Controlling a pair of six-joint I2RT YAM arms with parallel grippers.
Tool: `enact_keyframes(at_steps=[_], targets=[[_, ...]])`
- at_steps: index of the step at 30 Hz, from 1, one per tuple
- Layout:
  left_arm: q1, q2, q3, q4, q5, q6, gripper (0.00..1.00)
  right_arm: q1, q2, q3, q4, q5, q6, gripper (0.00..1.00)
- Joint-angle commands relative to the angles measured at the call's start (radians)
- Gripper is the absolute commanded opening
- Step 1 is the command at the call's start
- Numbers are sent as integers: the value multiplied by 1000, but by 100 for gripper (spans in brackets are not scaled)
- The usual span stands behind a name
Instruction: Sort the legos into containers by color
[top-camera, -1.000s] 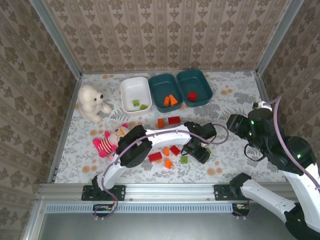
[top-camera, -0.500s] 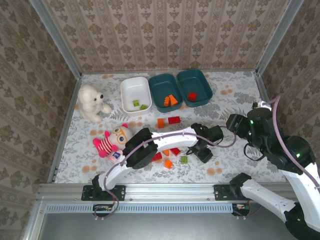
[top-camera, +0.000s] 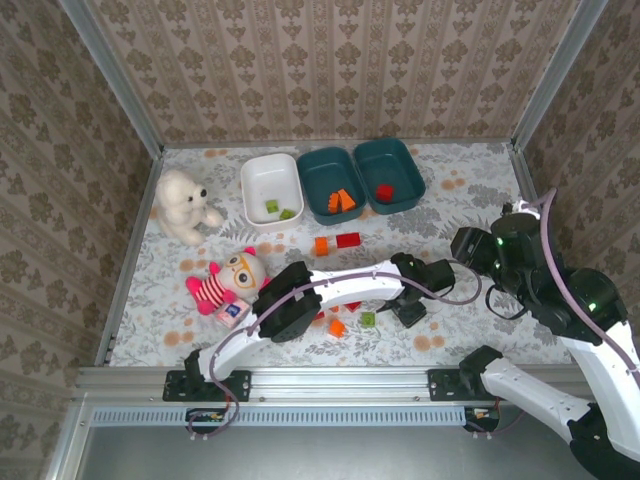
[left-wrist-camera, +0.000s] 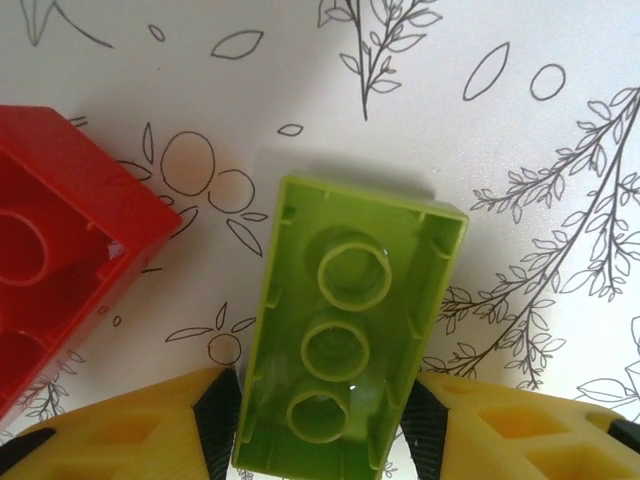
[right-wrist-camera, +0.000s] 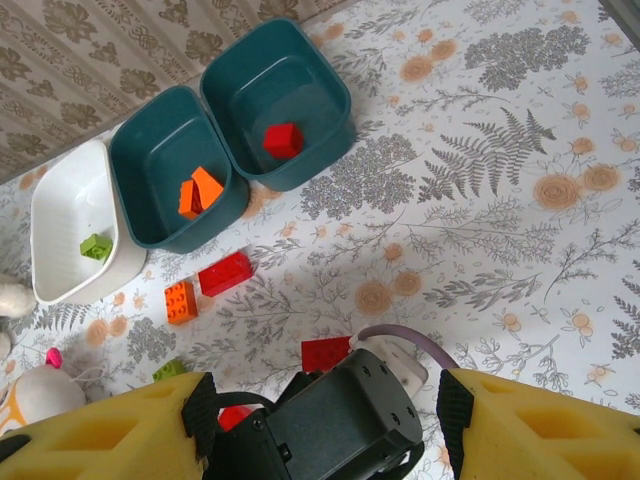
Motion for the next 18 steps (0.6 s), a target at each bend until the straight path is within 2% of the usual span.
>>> enact_keyframes(at_steps=[1, 5, 8, 10, 18], targets=[[-9, 68, 8, 38, -25, 18, 57, -6, 8, 22, -11, 6, -8, 63], [-9, 83, 22, 42, -12, 22, 48, -11, 11, 21, -10, -1, -9, 62], [-11, 89, 20, 41, -9, 18, 33, -13, 13, 24, -13, -4, -13, 62], [-11, 83, 18, 39, -15, 17, 28, -15, 12, 24, -14, -3, -14, 62], [-5, -66, -44, 45, -88, 19, 24, -20, 16, 25, -2, -5, -19, 62]])
